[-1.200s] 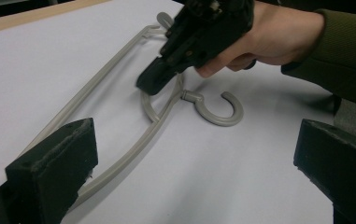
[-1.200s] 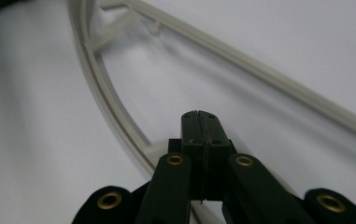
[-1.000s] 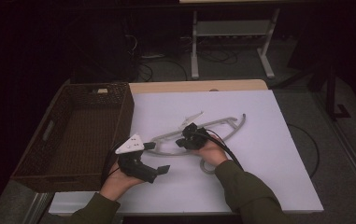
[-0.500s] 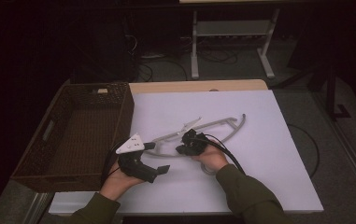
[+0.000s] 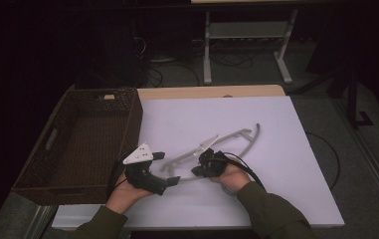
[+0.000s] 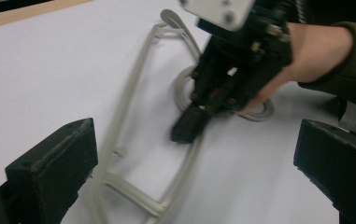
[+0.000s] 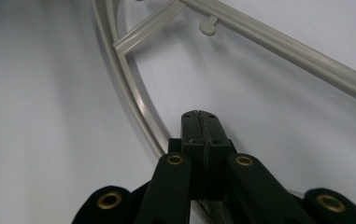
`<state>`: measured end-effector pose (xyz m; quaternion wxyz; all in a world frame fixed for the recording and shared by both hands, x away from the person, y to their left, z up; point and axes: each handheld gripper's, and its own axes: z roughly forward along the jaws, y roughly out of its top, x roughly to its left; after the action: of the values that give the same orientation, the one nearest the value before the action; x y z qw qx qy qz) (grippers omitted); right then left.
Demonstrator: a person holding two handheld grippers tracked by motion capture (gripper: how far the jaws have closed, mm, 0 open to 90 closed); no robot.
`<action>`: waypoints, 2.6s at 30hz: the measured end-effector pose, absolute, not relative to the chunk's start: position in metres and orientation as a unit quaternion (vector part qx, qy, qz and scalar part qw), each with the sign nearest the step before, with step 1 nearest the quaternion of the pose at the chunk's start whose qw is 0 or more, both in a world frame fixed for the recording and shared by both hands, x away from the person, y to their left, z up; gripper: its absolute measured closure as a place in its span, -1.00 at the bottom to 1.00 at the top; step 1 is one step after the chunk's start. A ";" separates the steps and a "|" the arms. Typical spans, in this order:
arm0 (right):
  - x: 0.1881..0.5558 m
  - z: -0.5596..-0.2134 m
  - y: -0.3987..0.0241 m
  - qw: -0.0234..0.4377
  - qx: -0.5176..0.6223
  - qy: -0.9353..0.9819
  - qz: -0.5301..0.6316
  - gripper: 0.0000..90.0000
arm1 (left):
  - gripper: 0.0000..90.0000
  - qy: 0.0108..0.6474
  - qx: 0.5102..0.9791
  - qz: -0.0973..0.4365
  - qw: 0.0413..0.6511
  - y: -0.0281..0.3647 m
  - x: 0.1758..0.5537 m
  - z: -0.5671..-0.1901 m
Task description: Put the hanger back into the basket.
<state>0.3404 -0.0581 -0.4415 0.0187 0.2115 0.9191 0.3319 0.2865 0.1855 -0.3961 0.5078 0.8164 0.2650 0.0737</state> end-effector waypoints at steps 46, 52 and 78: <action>0.276 -0.409 -0.214 0.139 0.363 0.802 0.453 -0.35 | -0.59 0.183 0.879 0.055 0.438 0.111 0.289 -0.431; 0.277 -0.411 -0.217 0.149 0.370 0.800 0.449 -0.44 | -0.23 0.173 0.892 0.057 0.414 0.102 0.292 -0.437; 0.279 -0.413 -0.216 0.153 0.371 0.799 0.447 -0.42 | 0.64 0.175 0.911 0.064 0.368 0.082 0.290 -0.447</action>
<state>0.2787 -0.2164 -0.4131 0.1528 0.3710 0.7995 0.4471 0.2904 0.0817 -0.4467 0.3682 0.9109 0.1752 0.0638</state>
